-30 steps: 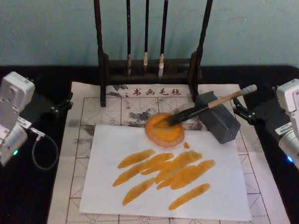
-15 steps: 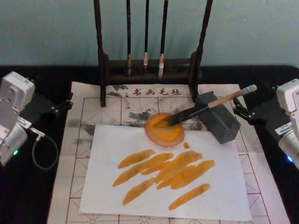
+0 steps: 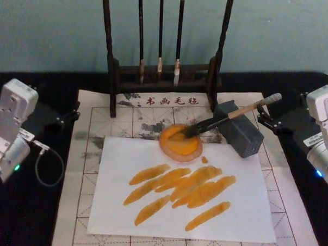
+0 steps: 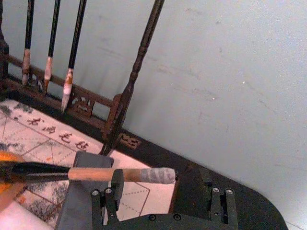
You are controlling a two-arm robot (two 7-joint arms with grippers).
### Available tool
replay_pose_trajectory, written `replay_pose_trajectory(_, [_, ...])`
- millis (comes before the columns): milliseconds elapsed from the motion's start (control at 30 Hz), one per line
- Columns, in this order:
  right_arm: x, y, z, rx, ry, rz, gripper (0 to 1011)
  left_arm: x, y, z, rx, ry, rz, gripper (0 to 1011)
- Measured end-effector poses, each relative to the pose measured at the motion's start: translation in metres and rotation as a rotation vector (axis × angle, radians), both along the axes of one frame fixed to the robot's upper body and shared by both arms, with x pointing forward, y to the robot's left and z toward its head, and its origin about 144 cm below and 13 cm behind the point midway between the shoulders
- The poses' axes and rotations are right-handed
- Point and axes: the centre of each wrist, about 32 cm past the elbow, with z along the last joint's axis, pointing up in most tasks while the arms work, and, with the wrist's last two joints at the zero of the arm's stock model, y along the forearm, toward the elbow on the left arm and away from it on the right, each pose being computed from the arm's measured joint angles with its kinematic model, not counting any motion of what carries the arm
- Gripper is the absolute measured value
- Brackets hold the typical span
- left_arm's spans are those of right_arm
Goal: Pick up the brush from the inkstone, write on the paper, then place the brush back to its original position.
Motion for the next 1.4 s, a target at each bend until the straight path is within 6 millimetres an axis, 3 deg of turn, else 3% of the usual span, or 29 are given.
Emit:
replay_pose_trajectory(733, [-0.021, -0.008, -0.004, 0.346, 0.061, -0.011, 1000, 0.0, 0.0, 0.0, 0.0, 0.0, 0.0, 1001])
replay_pose_trajectory(1400, [-0.022, -0.012, -0.017, 0.719, 0.196, 0.029, 1000, 0.0, 0.0, 0.0, 0.0, 0.0, 0.0, 1001])
